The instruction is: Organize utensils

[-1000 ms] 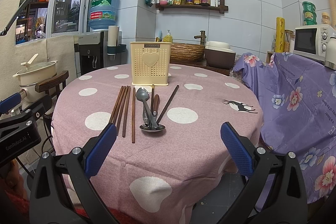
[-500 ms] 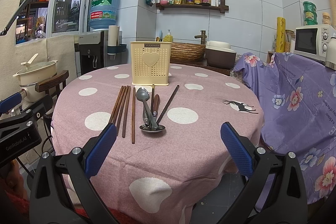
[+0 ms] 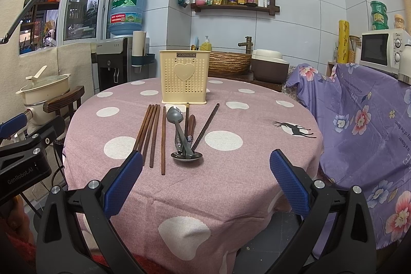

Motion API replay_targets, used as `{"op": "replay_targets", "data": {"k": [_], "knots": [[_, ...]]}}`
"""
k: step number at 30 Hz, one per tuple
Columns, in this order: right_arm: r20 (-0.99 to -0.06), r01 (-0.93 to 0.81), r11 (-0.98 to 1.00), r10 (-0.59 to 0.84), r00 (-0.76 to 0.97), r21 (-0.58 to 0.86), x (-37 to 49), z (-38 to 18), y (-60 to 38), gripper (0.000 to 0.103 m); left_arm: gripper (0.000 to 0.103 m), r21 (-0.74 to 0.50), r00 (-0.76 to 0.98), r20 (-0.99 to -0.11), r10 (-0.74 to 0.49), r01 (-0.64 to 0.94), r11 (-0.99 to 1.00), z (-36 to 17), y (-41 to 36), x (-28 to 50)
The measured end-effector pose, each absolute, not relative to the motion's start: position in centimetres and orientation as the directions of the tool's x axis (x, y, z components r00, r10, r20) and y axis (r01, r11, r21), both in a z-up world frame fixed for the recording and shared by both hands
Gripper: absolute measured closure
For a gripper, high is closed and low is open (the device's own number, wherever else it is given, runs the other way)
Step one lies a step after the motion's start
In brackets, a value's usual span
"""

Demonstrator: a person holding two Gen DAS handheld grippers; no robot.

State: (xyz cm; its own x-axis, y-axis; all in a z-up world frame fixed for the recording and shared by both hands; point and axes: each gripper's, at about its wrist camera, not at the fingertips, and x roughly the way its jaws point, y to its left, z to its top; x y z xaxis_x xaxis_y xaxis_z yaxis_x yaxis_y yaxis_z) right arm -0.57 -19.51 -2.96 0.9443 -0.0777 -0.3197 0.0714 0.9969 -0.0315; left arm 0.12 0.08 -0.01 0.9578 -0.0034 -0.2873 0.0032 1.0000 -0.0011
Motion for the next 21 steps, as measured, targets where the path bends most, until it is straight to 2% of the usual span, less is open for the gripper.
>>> {"op": "replay_targets", "data": {"k": [13,21], "knots": [[-0.322,0.071,0.997,-0.077,0.943,-0.031,-0.2,-2.9,-19.7,0.005,0.005,0.0,0.956,-0.292,-0.005,0.005,1.0,0.0,0.1,0.2],[-0.329,0.046,0.999,-0.05,0.943,-0.021,1.2,-3.3,-19.7,0.005,0.005,-0.002,0.928,-0.371,-0.029,0.03,1.0,-2.4,-1.3,2.1]]}}
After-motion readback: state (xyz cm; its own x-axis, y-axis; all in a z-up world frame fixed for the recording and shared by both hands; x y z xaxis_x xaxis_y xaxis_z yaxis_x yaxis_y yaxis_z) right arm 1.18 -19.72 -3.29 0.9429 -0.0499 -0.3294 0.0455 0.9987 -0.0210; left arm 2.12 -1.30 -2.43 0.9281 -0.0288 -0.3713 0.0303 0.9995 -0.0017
